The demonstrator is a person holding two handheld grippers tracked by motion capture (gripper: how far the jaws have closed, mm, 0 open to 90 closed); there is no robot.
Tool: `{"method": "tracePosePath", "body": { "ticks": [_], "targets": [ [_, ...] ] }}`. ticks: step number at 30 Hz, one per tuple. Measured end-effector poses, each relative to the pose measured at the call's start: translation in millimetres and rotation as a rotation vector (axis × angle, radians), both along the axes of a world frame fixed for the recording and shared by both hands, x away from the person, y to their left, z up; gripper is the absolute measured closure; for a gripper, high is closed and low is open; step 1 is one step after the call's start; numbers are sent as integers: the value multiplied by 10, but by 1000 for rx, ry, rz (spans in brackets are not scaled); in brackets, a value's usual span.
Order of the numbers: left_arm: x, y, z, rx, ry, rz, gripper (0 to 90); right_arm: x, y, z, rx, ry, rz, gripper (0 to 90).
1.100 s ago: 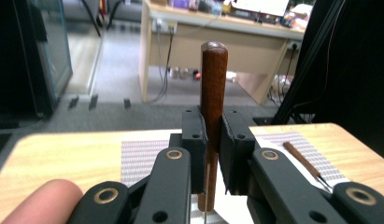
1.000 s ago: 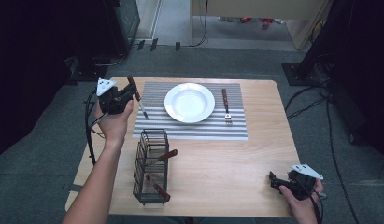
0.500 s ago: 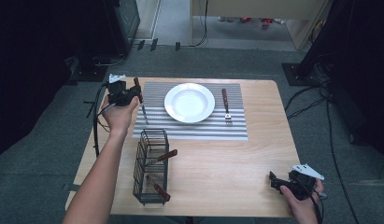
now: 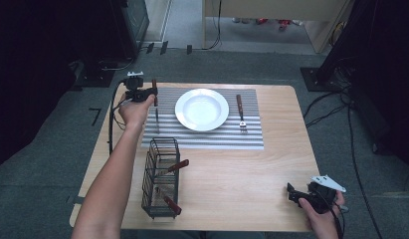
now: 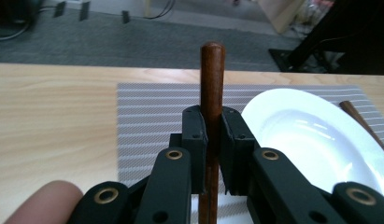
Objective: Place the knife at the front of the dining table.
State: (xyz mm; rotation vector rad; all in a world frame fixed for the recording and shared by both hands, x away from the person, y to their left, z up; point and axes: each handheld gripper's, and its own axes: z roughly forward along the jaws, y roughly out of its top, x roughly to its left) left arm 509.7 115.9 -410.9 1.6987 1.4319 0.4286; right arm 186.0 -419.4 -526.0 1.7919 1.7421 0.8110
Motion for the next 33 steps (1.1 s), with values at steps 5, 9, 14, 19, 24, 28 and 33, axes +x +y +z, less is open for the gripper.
{"method": "tracePosePath", "body": {
  "ticks": [5, 9, 14, 19, 24, 28, 33],
  "targets": [
    [172, -38, -233, -65, -55, 6, 828, -1, -2, 0, 3, -1, 0, 1],
    [268, -58, -362, -96, -56, -1, 828, -2, -6, 1, 6, -2, 0, 1],
    [373, -41, -470, -129, -12, 41, 828, -5, -12, 2, 12, -5, 1, 1],
    [459, 6, -581, -177, 18, 52, 828, -4, -11, 1, 10, -4, 1, 1],
    [516, 12, -706, -217, 43, 62, 828, 2, -1, 1, 2, 0, -1, 1],
    [556, -31, -813, -222, 59, 73, 827, 4, 5, -1, -4, 1, 0, 1],
    [626, -95, -933, -217, 94, 65, 827, 1, -5, 0, 5, -2, 0, 2]
  ]
}}
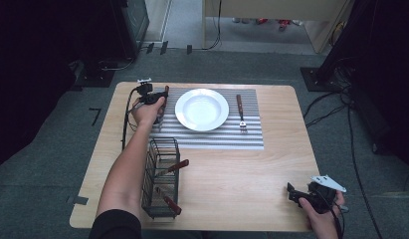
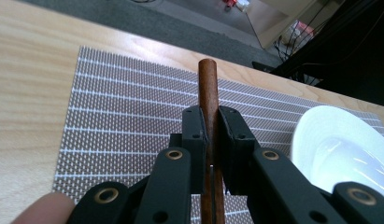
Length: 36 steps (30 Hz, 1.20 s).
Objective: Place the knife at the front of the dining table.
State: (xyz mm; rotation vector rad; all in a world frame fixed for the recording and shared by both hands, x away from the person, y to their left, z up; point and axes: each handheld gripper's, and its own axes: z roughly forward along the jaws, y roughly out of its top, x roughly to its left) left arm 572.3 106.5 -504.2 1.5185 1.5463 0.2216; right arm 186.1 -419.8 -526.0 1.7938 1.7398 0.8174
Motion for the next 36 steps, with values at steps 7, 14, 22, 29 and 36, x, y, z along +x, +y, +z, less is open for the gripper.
{"method": "tracePosePath", "body": {
  "ticks": [7, 14, 22, 29, 36],
  "targets": [
    [35, 9, -135, -12, 63, 11, 826, -2, -3, 1, 4, -1, 0, 2],
    [29, 59, -150, -24, 75, 5, 821, -3, -2, 1, 4, -1, -1, 2],
    [15, 44, -139, -1, 61, 13, 763, -4, -5, 1, 6, -2, 0, 2],
    [-15, 26, -112, 50, 50, 13, 728, -5, -8, 1, 10, -3, 0, 2],
    [-73, -25, -62, 203, 20, -16, 678, -4, -5, 1, 7, -2, 0, 2]
  ]
}}
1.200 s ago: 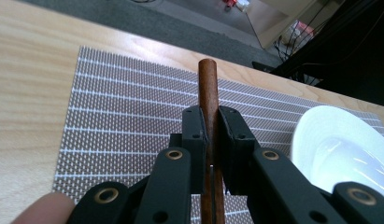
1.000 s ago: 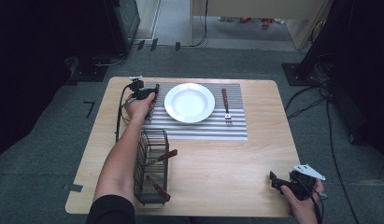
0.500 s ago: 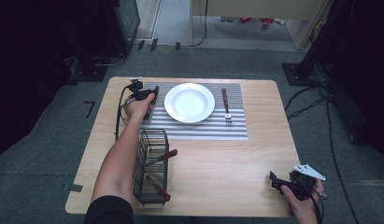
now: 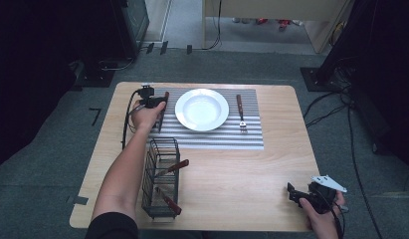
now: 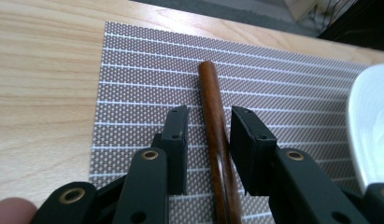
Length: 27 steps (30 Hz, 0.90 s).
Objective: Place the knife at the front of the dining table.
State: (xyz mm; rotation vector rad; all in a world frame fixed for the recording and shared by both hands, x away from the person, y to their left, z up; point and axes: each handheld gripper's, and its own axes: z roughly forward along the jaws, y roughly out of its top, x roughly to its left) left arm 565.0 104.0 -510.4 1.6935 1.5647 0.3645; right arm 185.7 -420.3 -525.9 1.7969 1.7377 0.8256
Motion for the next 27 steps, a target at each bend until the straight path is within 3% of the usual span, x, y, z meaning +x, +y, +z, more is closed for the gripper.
{"method": "tracePosePath", "body": {
  "ticks": [6, 14, 19, 25, 26, 27],
  "targets": [
    [-27, 56, 22, 13, 16, 2, 681, 0, 2, 0, -2, 1, 0, 2],
    [-59, 111, 50, 34, 5, -14, 705, 1, 4, -1, -3, 1, -1, 2],
    [-77, 155, 67, -14, 20, -15, 784, 1, 4, -1, -3, 1, -1, 2],
    [-102, 110, 57, -1, 26, -16, 685, 1, 4, -1, -3, 1, -1, 2],
    [-112, 68, 45, 34, 30, -31, 670, 1, 5, -1, -4, 2, -1, 2],
    [-118, 47, 38, 43, 25, -39, 658, 2, 5, -1, -5, 1, -1, 2]
  ]
}}
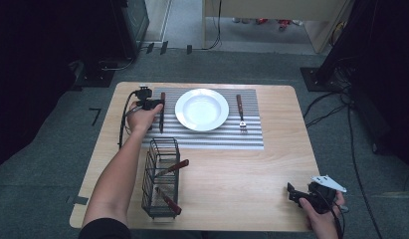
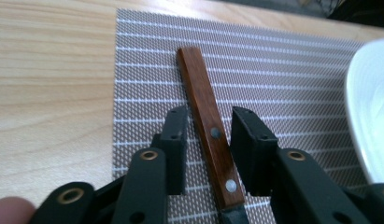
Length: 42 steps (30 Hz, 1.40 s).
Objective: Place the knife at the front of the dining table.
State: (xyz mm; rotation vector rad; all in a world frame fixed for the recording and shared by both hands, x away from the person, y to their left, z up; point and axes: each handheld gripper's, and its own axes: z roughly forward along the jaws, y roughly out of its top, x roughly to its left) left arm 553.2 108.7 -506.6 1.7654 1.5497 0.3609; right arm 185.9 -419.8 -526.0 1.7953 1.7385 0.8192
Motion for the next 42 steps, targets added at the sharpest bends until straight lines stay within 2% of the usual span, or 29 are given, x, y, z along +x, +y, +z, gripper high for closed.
{"method": "tracePosePath", "body": {
  "ticks": [2, 3, 4, 6, 10, 12, 16, 17, 20, 22, 23, 36, 38, 42],
  "targets": [
    [-6, -19, 1, 14, -6, -1, 649, 0, 1, 0, 0, 0, 0, 2],
    [-14, -50, 4, 65, -17, -5, 669, 0, 1, 0, 0, 0, 0, 2],
    [-14, -50, 4, 65, -17, -5, 687, 0, 1, 0, 0, 0, 0, 2],
    [-22, -81, 6, 102, -23, -14, 727, 0, 3, 0, -1, 1, 0, 2],
    [-21, -104, 15, 99, -10, 0, 775, 0, 2, 0, 0, 0, -1, 2],
    [-20, -119, 17, 116, -13, -2, 774, 0, 2, 0, -1, 0, 0, 2],
    [-14, -113, 26, 95, 5, 27, 777, -1, -1, 0, 1, 0, 0, 2],
    [-6, -105, 39, 86, 22, 56, 776, 0, 0, 0, 1, 0, 0, 2],
    [8, -91, 53, 77, 43, 106, 776, -1, -1, 0, 2, 0, 0, 2],
    [10, -89, 52, 75, 43, 112, 776, -1, -1, 0, 2, 0, 0, 2],
    [18, -83, 55, 60, 53, 129, 776, -1, -1, 0, 1, 0, 0, 2],
    [15, -80, 46, 54, 44, 127, 772, 0, 2, 0, -1, 0, -1, 2],
    [16, -71, 46, 39, 45, 124, 758, 0, 2, 0, -2, 1, 0, 2],
    [12, -63, 61, 25, 32, 121, 672, 1, 4, -1, -3, 1, -1, 2]
  ]
}}
